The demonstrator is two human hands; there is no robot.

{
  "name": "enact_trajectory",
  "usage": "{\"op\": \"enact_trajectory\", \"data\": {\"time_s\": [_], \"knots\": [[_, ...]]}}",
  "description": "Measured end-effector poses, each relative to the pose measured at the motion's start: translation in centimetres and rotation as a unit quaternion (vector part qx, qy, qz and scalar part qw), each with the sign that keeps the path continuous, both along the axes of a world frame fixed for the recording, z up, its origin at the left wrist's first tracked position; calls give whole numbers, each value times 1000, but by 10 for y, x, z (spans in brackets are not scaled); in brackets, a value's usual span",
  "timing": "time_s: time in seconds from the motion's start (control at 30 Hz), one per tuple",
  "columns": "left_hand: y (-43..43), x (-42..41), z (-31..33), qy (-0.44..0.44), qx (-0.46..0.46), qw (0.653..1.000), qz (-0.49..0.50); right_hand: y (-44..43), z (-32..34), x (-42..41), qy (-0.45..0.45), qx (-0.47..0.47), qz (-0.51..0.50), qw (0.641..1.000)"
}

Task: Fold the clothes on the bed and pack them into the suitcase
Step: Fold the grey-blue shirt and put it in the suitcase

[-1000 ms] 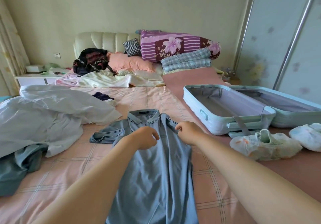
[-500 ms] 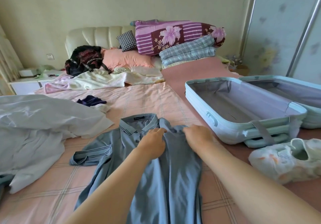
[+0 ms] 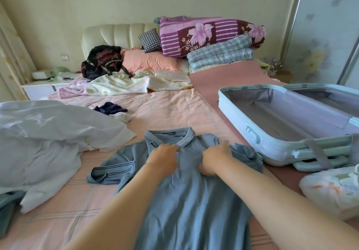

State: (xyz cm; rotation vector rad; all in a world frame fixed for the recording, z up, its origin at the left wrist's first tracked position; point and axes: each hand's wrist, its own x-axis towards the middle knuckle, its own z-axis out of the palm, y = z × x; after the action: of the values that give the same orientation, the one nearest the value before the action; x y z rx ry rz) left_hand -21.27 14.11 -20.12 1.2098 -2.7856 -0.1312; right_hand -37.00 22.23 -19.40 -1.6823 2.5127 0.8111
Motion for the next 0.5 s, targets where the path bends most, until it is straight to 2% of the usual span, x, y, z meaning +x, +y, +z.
{"op": "enact_trajectory", "data": {"time_s": [0.07,0.1,0.13,0.17,0.23,0.3,0.33,0.4,0.5], "knots": [[-19,36,10,-8,-61,996,62,-24,9,21,74,51,-17,996],[-31,56,14,-21,-82,991,102,-36,14,34,97,50,3,994],[-41,77,16,-38,-94,984,145,-47,17,48,98,11,42,994],[-51,97,16,-62,-101,975,189,-57,18,61,72,-54,87,992],[-63,133,14,-134,-99,951,260,-71,18,91,-55,-181,161,969],[-72,161,8,-194,-59,933,297,-84,15,120,-170,-209,201,942],[-77,170,4,-195,-31,933,301,-92,11,132,-204,-199,213,935],[-88,179,-2,-141,23,946,290,-103,4,150,-249,-170,227,926],[-95,185,8,45,46,957,283,-112,-5,166,-258,-122,239,928]]}}
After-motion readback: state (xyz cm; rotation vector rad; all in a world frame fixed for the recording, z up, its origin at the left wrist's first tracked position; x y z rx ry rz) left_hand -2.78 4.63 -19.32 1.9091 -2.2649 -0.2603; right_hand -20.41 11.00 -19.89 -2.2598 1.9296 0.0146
